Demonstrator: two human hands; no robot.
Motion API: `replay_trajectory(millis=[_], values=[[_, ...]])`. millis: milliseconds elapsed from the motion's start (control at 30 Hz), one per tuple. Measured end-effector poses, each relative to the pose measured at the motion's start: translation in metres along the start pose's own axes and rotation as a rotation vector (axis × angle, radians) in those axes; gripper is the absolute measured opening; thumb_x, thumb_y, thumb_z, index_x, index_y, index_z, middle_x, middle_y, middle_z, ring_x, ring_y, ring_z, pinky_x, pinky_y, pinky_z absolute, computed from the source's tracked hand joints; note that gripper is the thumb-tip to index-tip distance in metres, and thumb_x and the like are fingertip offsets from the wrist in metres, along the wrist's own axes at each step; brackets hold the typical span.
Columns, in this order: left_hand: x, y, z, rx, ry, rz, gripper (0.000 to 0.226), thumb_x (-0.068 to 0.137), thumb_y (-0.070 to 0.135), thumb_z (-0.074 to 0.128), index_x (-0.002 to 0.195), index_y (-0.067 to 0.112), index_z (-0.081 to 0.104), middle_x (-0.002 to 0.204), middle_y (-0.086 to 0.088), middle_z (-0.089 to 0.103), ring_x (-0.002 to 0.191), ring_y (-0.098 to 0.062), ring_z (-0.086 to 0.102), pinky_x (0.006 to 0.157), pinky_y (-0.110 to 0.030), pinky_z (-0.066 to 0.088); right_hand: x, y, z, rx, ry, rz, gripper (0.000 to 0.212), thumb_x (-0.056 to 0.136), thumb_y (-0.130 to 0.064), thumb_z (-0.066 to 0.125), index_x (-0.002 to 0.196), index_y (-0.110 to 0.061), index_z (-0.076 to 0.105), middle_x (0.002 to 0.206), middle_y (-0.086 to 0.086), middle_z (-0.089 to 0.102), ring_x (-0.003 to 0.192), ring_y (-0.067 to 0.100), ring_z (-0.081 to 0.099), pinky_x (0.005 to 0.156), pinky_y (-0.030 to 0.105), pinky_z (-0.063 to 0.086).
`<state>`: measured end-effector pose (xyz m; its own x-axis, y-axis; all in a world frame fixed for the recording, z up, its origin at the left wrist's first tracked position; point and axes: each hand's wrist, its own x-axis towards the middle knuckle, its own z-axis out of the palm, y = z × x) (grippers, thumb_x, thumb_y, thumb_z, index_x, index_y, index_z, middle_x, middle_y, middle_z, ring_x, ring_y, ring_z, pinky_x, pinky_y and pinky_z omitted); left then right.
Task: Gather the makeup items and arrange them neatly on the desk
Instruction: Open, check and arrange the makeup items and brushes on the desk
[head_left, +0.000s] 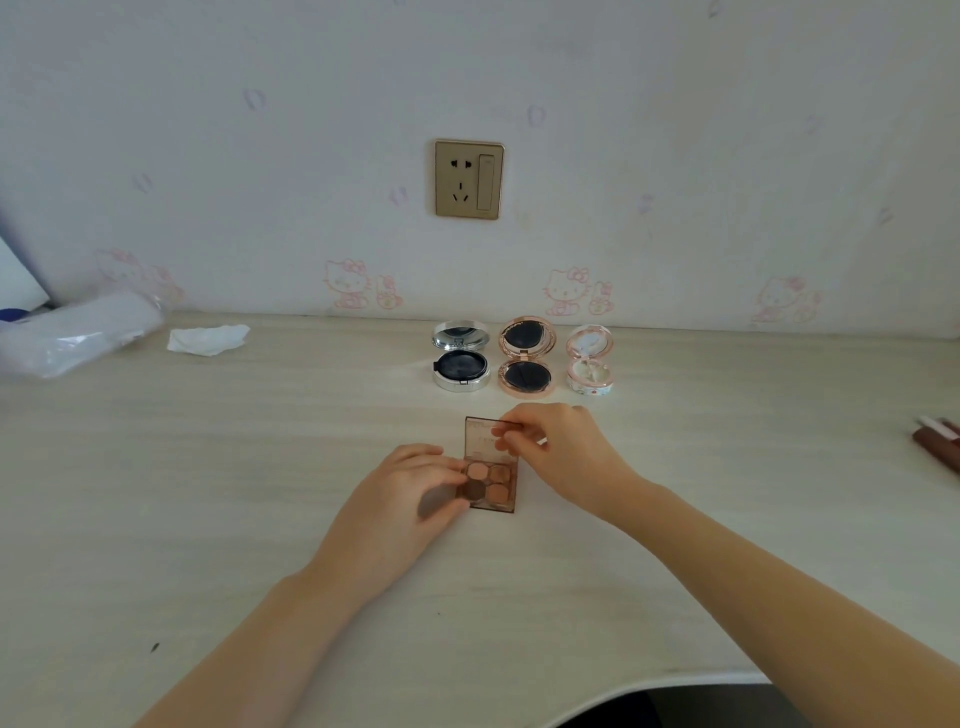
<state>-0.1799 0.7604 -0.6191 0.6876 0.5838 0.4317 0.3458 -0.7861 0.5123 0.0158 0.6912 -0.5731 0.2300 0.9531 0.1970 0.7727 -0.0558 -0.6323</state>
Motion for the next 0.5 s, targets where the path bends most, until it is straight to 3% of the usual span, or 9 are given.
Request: replay_trajectory(millis=[200, 367, 500], values=[[-0.0012, 0.0018, 0.0015, 0.03, 0.013, 0.023, 0.021, 0.081, 0.021, 0.075, 0.101, 0.018, 0.074, 0.11, 0.017, 0.068, 0.114, -0.007, 0.05, 0.097, -0.021, 0.04, 0.0072, -0.0003, -0.0033, -0.019, -0.044, 0.049, 0.02, 0.093, -0.012, 0.051, 0.101, -0.018, 0.069, 0.084, -0.007, 0.074, 0.087, 0.006, 0.066, 0.076, 0.01, 0.045], [-0.002, 0.0022, 0.0019, 0.041, 0.02, 0.039, 0.02, 0.081, 0.021, 0.074, 0.101, 0.018, 0.074, 0.114, 0.015, 0.066, 0.116, -0.006, 0.048, 0.098, -0.016, 0.036, 0.0076, -0.001, -0.0053, -0.036, -0.06, 0.058, 0.021, 0.093, -0.014, 0.051, 0.103, -0.02, 0.068, 0.084, -0.008, 0.074, 0.091, 0.007, 0.066, 0.081, 0.02, 0.049], [-0.0029, 0.0021, 0.0015, 0.025, 0.016, 0.026, 0.019, 0.083, 0.022, 0.073, 0.102, 0.019, 0.072, 0.114, 0.019, 0.064, 0.12, -0.005, 0.047, 0.099, -0.022, 0.04, 0.0023, -0.0022, -0.0052, -0.043, -0.068, 0.077, 0.033, 0.093, -0.023, 0.055, 0.126, -0.024, 0.059, 0.104, -0.004, 0.07, 0.097, 0.01, 0.059, 0.085, 0.021, 0.045]])
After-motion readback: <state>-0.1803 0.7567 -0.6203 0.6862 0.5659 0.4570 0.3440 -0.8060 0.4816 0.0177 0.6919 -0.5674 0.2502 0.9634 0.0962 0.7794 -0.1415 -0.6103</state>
